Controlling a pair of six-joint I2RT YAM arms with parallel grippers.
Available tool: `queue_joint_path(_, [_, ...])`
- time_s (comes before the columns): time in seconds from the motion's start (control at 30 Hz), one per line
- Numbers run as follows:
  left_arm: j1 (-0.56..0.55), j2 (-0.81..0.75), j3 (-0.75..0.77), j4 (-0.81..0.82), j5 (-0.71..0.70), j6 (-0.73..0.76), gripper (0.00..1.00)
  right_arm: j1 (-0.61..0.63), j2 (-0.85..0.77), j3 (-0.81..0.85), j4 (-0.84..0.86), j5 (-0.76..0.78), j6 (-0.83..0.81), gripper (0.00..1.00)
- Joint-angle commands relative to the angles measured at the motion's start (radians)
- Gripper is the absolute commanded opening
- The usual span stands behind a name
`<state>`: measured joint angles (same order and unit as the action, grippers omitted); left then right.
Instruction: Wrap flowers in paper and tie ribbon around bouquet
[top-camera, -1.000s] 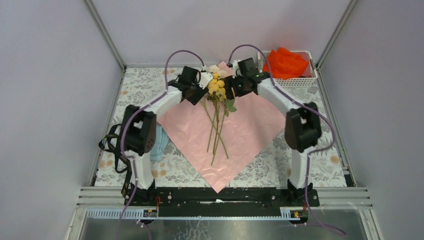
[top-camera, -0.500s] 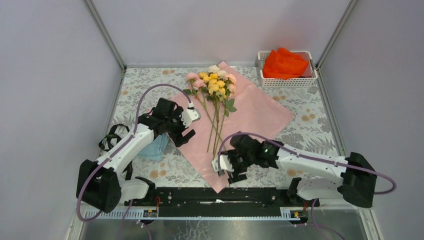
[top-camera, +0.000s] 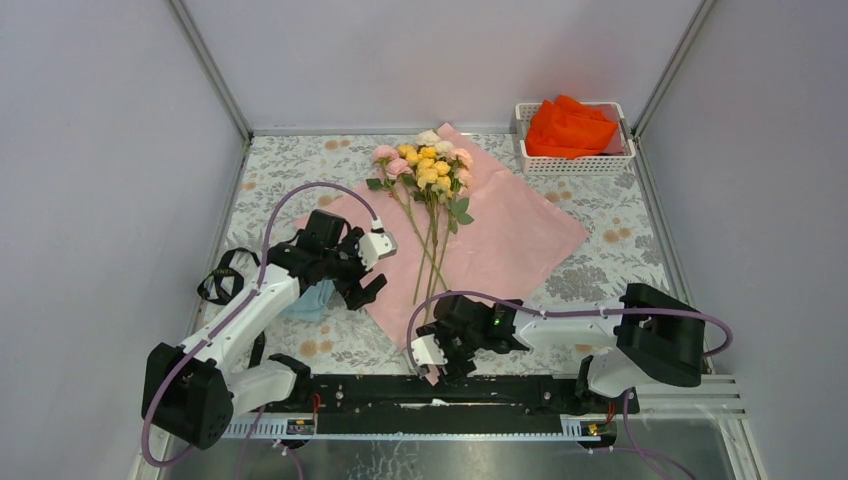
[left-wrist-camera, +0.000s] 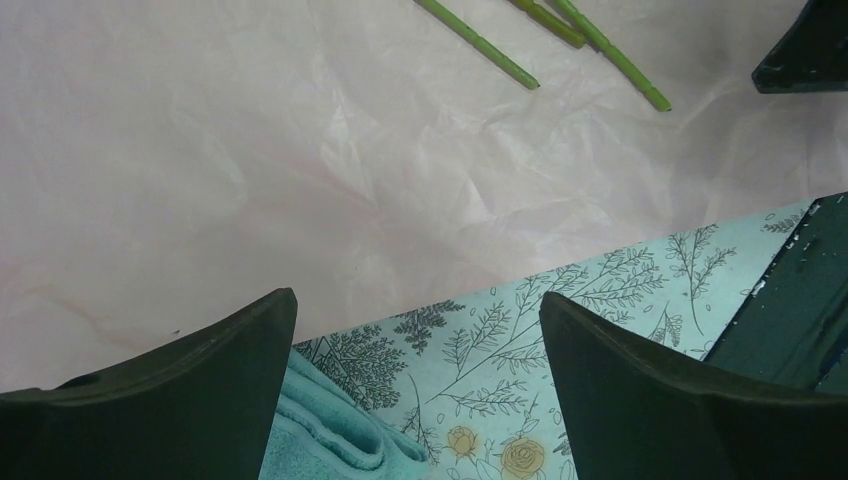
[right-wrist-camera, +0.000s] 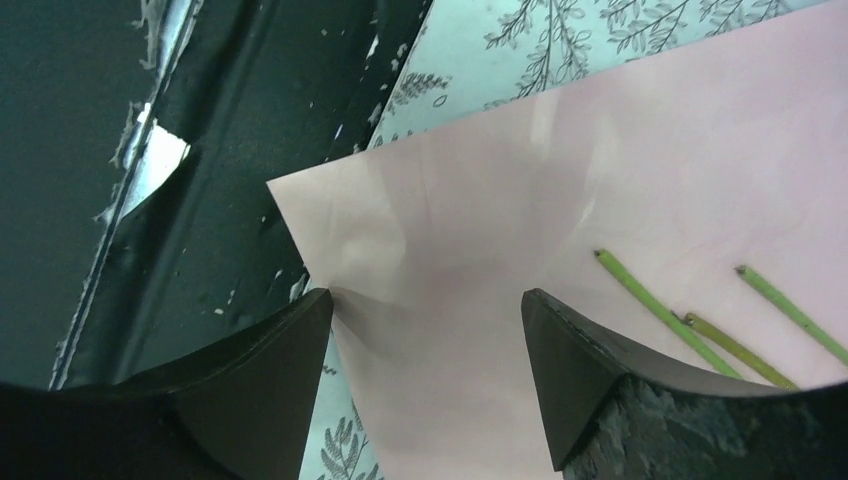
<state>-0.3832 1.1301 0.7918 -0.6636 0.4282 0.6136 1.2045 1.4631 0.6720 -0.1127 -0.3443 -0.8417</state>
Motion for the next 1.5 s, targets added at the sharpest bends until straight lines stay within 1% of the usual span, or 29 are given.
queue_joint_path(0.0, [-0.005, -0.008, -0.002, -0.014, 0.046, -0.001, 0.99, 0.004, 0.043, 0.014, 0.028, 0.064, -0.027, 0.76])
queue_joint_path(0.1, [-0.006, -0.006, -0.002, -0.025, 0.066, 0.017, 0.99, 0.001, 0.057, 0.020, 0.017, 0.080, -0.020, 0.71])
queue_joint_path(0.13, [-0.006, -0.004, -0.002, -0.030, 0.073, 0.025, 0.99, -0.004, 0.063, 0.025, 0.013, 0.073, -0.012, 0.67])
queue_joint_path(0.2, [-0.006, -0.003, -0.002, -0.040, 0.090, 0.041, 0.99, -0.019, 0.077, 0.041, 0.006, 0.052, 0.013, 0.55])
queue_joint_path(0.23, [-0.006, -0.003, -0.003, -0.048, 0.100, 0.051, 0.99, -0.032, 0.082, 0.048, 0.007, 0.041, 0.030, 0.41])
queue_joint_path(0.3, [-0.006, -0.007, -0.003, -0.064, 0.126, 0.069, 0.98, -0.064, 0.083, 0.059, 0.011, 0.009, 0.057, 0.28])
queue_joint_path(0.37, [-0.009, -0.020, -0.012, -0.078, 0.167, 0.090, 0.97, -0.095, 0.077, 0.068, 0.011, -0.023, 0.071, 0.19])
queue_joint_path(0.47, [-0.029, -0.056, -0.051, -0.083, 0.252, 0.146, 0.93, -0.135, 0.058, 0.081, 0.002, -0.084, 0.085, 0.09])
queue_joint_path(0.57, [-0.064, -0.073, -0.102, -0.045, 0.332, 0.193, 0.93, -0.180, 0.032, 0.080, 0.009, -0.170, 0.107, 0.06])
queue_joint_path(0.63, [-0.100, -0.061, -0.136, 0.023, 0.338, 0.188, 0.93, -0.208, 0.024, 0.080, 0.018, -0.220, 0.127, 0.06])
queue_joint_path(0.7, [-0.161, -0.052, -0.175, 0.141, 0.292, 0.163, 0.93, -0.239, 0.025, 0.084, 0.024, -0.261, 0.146, 0.04])
queue_joint_path(0.77, [-0.226, -0.055, -0.212, 0.219, 0.250, 0.157, 0.94, -0.264, 0.029, 0.093, 0.021, -0.295, 0.166, 0.01])
queue_joint_path(0.97, [-0.319, -0.033, -0.256, 0.343, 0.232, 0.170, 0.96, -0.321, 0.006, 0.085, 0.051, -0.363, 0.207, 0.01])
queue_joint_path(1.13, [-0.424, -0.003, -0.278, 0.443, 0.117, 0.133, 0.93, -0.348, 0.010, 0.097, 0.062, -0.393, 0.238, 0.01])
queue_joint_path(1.2, [-0.451, 0.007, -0.285, 0.493, 0.068, 0.108, 0.88, -0.365, 0.003, 0.089, 0.087, -0.413, 0.256, 0.00])
queue_joint_path(1.33, [-0.463, 0.058, -0.261, 0.512, 0.029, 0.076, 0.64, -0.379, -0.003, 0.090, 0.089, -0.420, 0.259, 0.01])
queue_joint_path(1.37, [-0.463, 0.069, -0.251, 0.510, 0.031, 0.067, 0.56, -0.380, -0.003, 0.090, 0.087, -0.429, 0.260, 0.01])
queue_joint_path(1.47, [-0.465, 0.095, -0.228, 0.485, 0.068, 0.056, 0.27, -0.385, -0.007, 0.092, 0.084, -0.440, 0.262, 0.03])
